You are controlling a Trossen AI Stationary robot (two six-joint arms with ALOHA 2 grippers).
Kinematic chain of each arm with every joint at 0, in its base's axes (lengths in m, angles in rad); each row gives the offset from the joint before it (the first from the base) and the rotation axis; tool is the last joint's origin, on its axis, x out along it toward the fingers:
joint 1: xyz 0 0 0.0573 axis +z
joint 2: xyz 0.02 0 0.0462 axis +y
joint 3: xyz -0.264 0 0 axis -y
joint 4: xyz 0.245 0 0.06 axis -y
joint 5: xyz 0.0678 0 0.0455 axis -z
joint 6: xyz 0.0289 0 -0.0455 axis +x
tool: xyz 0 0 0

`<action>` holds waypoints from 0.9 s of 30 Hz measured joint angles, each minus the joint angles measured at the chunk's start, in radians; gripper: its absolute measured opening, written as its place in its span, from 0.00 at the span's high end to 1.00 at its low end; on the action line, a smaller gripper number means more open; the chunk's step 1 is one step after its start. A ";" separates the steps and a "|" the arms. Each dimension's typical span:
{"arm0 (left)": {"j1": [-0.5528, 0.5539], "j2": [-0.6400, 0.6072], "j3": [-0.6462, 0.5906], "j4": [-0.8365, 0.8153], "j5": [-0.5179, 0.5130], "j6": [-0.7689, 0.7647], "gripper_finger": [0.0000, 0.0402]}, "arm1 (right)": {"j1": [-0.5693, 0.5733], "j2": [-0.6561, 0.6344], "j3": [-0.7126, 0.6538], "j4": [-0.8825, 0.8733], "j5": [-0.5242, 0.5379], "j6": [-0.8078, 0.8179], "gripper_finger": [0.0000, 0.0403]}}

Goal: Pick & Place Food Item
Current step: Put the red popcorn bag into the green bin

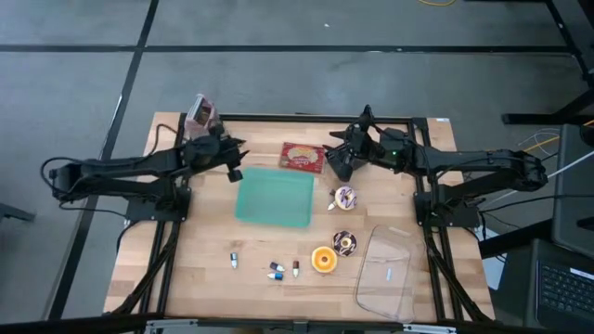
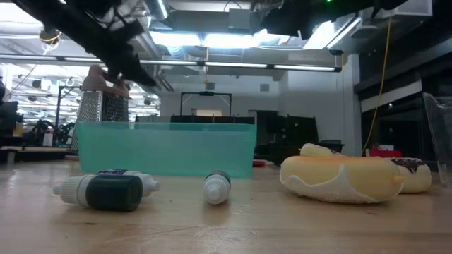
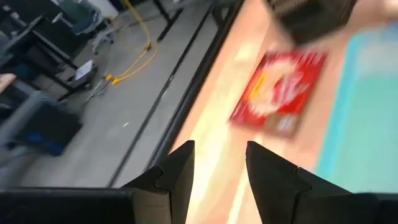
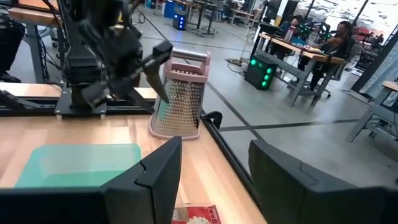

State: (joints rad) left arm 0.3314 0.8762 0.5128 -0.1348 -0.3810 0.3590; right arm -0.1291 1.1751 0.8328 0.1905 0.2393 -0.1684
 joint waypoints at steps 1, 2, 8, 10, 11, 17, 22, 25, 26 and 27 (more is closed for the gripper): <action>0.001 0.026 0.003 0.001 -0.020 0.026 0.65 | 0.000 0.000 0.001 -0.001 -0.010 0.000 0.54; 0.003 0.051 0.007 0.002 -0.042 0.057 0.65 | 0.000 0.000 0.002 -0.001 -0.023 0.000 0.54; 0.007 0.176 0.070 0.044 -0.185 0.243 0.61 | 0.000 0.000 0.002 -0.005 -0.049 0.019 0.54; 0.013 0.205 0.098 0.071 -0.195 0.311 0.58 | 0.000 0.000 0.002 -0.005 -0.049 0.020 0.54; 0.015 0.217 0.113 0.075 -0.205 0.339 0.57 | 0.000 0.000 0.002 -0.005 -0.055 0.022 0.54; 0.053 0.286 0.165 0.140 -0.360 0.489 0.50 | 0.001 0.000 0.002 -0.007 -0.130 0.022 0.54; 0.106 0.338 0.165 0.290 -0.448 0.514 0.49 | 0.003 0.000 0.002 -0.006 -0.135 -0.006 0.54; 0.123 0.342 0.174 0.293 -0.415 0.329 0.49 | 0.003 0.000 0.002 -0.006 -0.120 -0.031 0.54; 0.127 0.342 0.185 0.275 -0.383 0.239 0.49 | 0.003 0.000 0.002 -0.006 -0.104 -0.047 0.54; 0.131 0.339 0.200 0.248 -0.341 0.152 0.49 | 0.003 0.000 0.002 -0.006 -0.081 -0.064 0.54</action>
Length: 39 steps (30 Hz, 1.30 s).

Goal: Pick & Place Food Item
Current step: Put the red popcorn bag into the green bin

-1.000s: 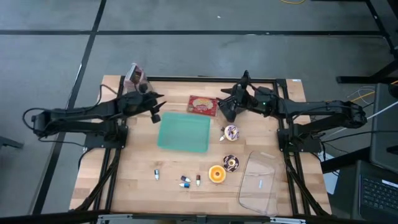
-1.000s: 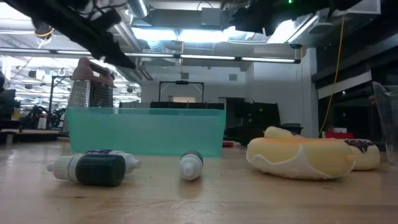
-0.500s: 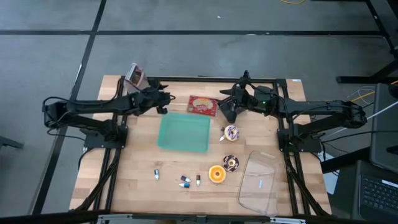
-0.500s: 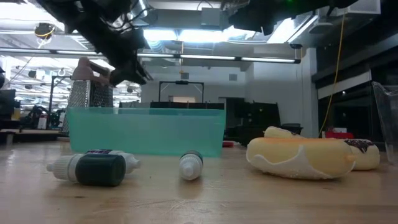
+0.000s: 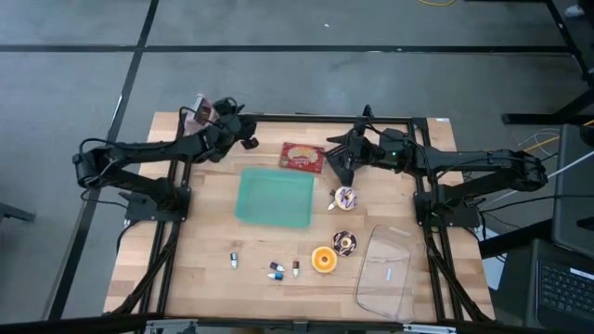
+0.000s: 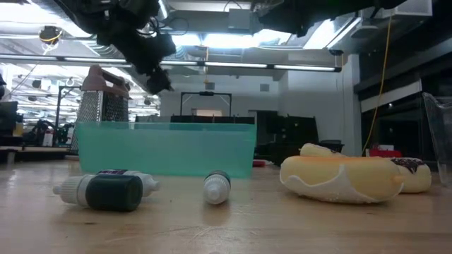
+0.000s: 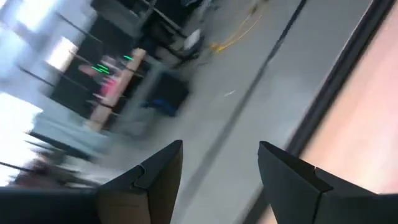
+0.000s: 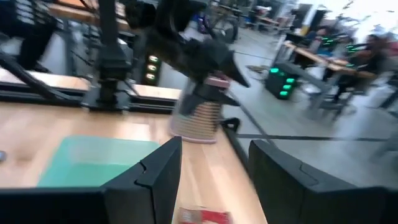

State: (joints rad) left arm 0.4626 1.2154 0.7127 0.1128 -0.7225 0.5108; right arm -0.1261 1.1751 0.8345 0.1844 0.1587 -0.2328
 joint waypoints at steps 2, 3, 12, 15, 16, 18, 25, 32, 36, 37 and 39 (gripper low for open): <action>0.012 -0.009 0.032 -0.072 0.126 -0.151 0.49 | 0.000 0.000 0.000 0.000 0.060 -0.041 0.54; 0.016 -0.010 0.047 -0.091 0.197 -0.206 0.49 | 0.000 0.000 0.000 -0.001 0.092 -0.063 0.54; 0.007 -0.010 0.079 -0.001 0.442 -0.359 0.49 | -0.080 0.000 0.000 0.006 0.275 -0.167 0.54; 0.037 -0.007 0.079 -0.036 0.509 -0.566 0.49 | -0.163 0.000 0.000 0.004 0.274 -0.064 0.54; 0.051 -0.006 0.079 -0.067 0.544 -0.656 0.49 | -0.188 -0.001 0.002 -0.002 0.265 -0.009 0.54; 0.070 -0.005 0.079 -0.112 0.639 -0.823 0.49 | -0.228 -0.007 0.025 -0.033 0.218 0.122 0.54; 0.044 -0.006 0.079 -0.116 0.707 -1.070 0.49 | -0.299 -0.009 0.191 -0.173 0.025 0.385 0.54; 0.037 -0.006 0.079 -0.109 0.688 -1.153 0.49 | -0.352 -0.010 0.367 -0.295 0.005 0.407 0.54; 0.037 -0.006 0.078 -0.069 0.672 -1.136 0.50 | -0.365 -0.009 0.419 -0.317 0.032 0.402 0.54; 0.037 -0.006 0.078 -0.057 0.669 -1.134 0.51 | -0.366 -0.009 0.425 -0.316 0.032 0.391 0.54; 0.037 -0.004 0.078 -0.054 0.650 -1.154 0.51 | -0.372 -0.009 0.429 -0.322 0.032 0.381 0.54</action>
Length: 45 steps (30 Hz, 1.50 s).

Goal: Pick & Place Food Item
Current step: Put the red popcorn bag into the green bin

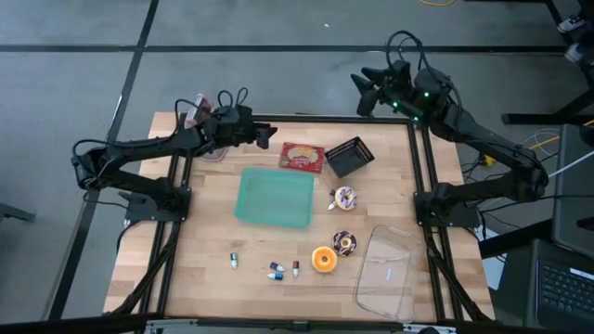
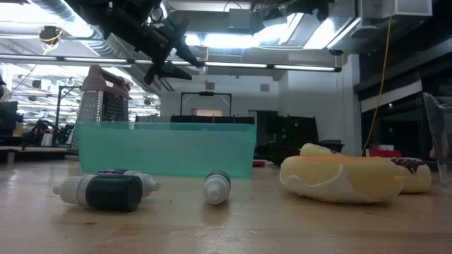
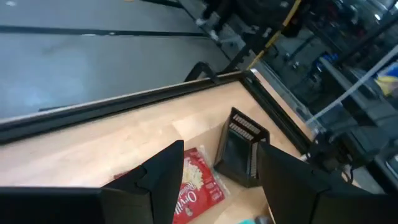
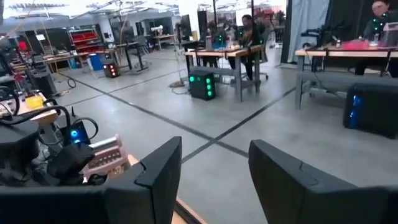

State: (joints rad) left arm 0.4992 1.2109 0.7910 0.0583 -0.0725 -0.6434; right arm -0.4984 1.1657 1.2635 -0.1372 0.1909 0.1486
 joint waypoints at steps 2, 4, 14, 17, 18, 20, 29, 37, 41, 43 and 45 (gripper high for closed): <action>0.004 0.015 0.000 -0.004 -0.028 -0.050 0.51 | -0.014 0.000 0.000 -0.036 0.001 0.005 0.54; 0.025 0.035 -0.001 -0.028 -0.015 -0.112 0.51 | -0.038 0.003 0.000 -0.098 0.007 0.038 0.54; 0.140 0.246 -0.002 0.061 0.366 -0.372 0.41 | -0.135 0.006 -0.001 -0.201 -0.170 0.122 0.54; 0.161 0.275 -0.002 0.087 0.389 -0.346 0.38 | -0.140 0.006 -0.001 -0.201 -0.214 0.132 0.54; 0.166 0.278 -0.002 0.088 0.390 -0.333 0.37 | -0.140 0.006 -0.001 -0.201 -0.219 0.132 0.54; 0.174 0.285 -0.002 0.083 0.390 -0.297 0.34 | -0.140 0.006 -0.001 -0.201 -0.227 0.128 0.54; 0.166 0.286 -0.002 -0.027 0.370 -0.235 0.31 | -0.140 0.006 -0.001 -0.200 -0.262 0.102 0.54; 0.093 0.313 0.000 -0.069 0.295 -0.249 0.31 | -0.140 0.006 -0.001 -0.192 -0.278 0.097 0.54; 0.067 0.367 0.017 -0.092 0.259 -0.248 0.31 | -0.144 0.006 -0.001 -0.191 -0.290 0.097 0.54; 0.061 0.408 0.059 -0.130 0.250 -0.222 0.31 | -0.149 0.006 -0.001 -0.191 -0.296 0.097 0.54; 0.054 0.450 0.113 -0.178 0.247 -0.182 0.31 | -0.154 0.006 -0.001 -0.192 -0.310 0.097 0.54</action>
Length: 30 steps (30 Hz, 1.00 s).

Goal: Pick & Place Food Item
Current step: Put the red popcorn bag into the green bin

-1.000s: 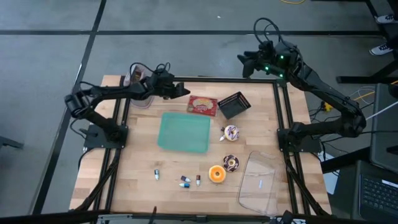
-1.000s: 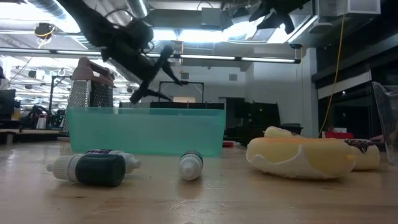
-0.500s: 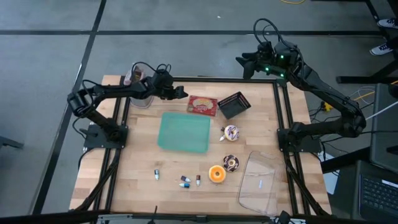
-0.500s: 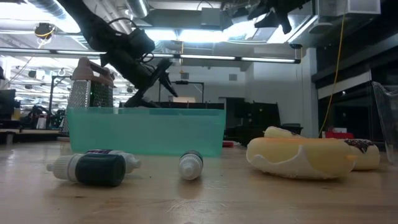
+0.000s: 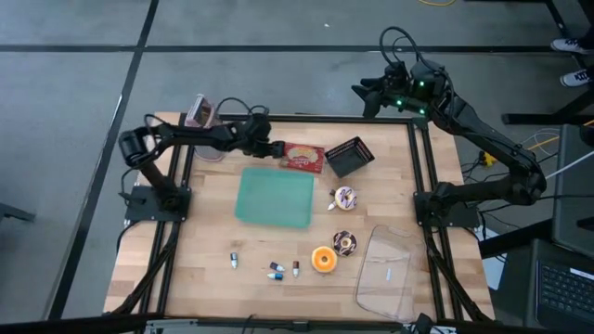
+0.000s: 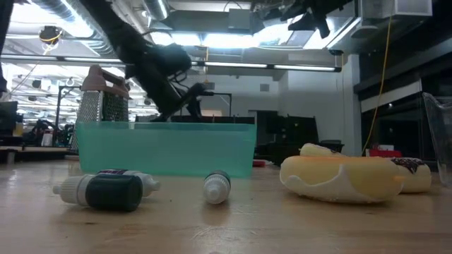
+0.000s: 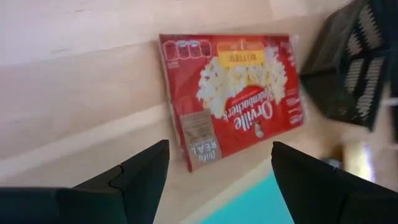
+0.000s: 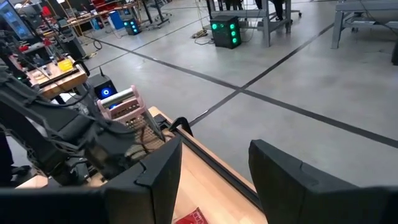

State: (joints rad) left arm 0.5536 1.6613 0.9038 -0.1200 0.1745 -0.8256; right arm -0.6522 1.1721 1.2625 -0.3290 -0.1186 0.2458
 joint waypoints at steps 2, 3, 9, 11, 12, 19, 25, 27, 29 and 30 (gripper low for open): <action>-0.004 0.053 0.062 -0.041 -0.001 0.038 0.31 | -0.005 0.000 0.000 0.000 -0.006 0.000 0.54; -0.003 0.079 0.092 -0.071 0.001 0.056 0.31 | -0.006 0.000 0.000 0.000 -0.007 0.000 0.54; 0.022 0.211 0.235 -0.236 0.052 0.129 0.31 | -0.009 0.000 0.000 0.000 -0.035 0.005 0.54; 0.026 0.240 0.266 -0.308 0.057 0.155 0.31 | -0.009 0.000 0.000 0.000 -0.044 0.005 0.54; 0.026 0.251 0.277 -0.329 0.061 0.168 0.31 | -0.010 0.000 0.000 0.000 -0.048 0.005 0.54; 0.030 0.268 0.292 -0.365 0.061 0.185 0.31 | -0.010 0.000 0.000 0.000 -0.055 0.005 0.54; 0.021 0.274 0.292 -0.364 0.037 0.184 0.32 | -0.010 0.000 0.000 0.000 -0.055 0.005 0.54; 0.016 0.289 0.294 -0.362 0.039 0.173 0.34 | -0.010 0.000 0.000 0.000 -0.055 0.005 0.54; 0.016 0.301 0.294 -0.358 0.053 0.162 0.35 | -0.010 0.000 0.000 0.000 -0.055 0.005 0.54; 0.017 0.304 0.295 -0.357 0.059 0.156 0.36 | -0.010 0.000 0.000 0.000 -0.055 0.005 0.54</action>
State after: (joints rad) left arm 0.5705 1.9652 1.1984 -0.4774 0.2333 -0.6697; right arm -0.6621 1.1721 1.2625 -0.3290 -0.1734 0.2504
